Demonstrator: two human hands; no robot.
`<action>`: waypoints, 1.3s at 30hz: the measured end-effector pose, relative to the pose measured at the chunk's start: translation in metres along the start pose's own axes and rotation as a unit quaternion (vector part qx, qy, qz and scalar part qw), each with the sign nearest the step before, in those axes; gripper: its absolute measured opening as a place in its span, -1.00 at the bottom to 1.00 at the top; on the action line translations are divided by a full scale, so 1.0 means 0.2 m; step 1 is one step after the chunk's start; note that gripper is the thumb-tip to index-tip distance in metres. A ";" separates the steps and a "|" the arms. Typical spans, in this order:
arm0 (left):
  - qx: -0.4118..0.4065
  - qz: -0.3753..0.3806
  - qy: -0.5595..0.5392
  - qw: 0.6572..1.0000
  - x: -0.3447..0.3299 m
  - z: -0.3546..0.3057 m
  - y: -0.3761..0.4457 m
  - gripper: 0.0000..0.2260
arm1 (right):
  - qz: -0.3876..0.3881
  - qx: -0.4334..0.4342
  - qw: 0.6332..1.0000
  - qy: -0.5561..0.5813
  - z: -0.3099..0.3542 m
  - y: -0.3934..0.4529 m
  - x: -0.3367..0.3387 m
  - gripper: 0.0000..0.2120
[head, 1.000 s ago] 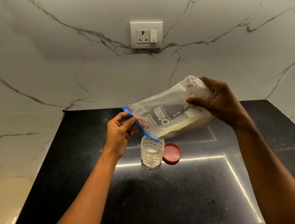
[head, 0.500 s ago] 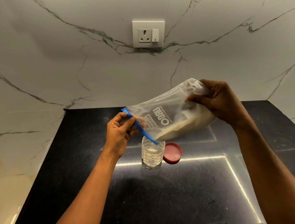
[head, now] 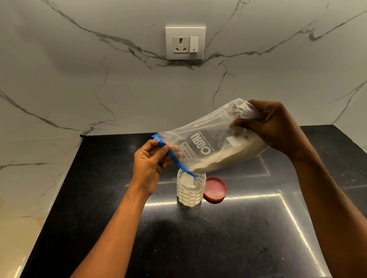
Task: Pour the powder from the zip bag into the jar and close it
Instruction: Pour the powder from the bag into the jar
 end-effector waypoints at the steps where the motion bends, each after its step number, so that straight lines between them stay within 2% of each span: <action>1: 0.000 0.001 0.000 1.000 0.00 0.00 0.00 -0.76 | 0.000 0.000 1.000 -0.001 0.00 0.00 0.00 -0.79; 39: 0.011 -0.017 0.001 1.000 0.00 0.06 0.01 -0.78 | 0.003 -0.007 0.999 -0.050 0.01 -0.01 0.00 -0.72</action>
Point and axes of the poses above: each hand's wrist, its own y-axis towards the middle knuckle, its own x-axis out of the back of the hand, z = x × y, the point moved 1 cm from there along y, towards the middle knuckle, and after that the axes turned 5 degrees about -z, right-handed, at the moved point
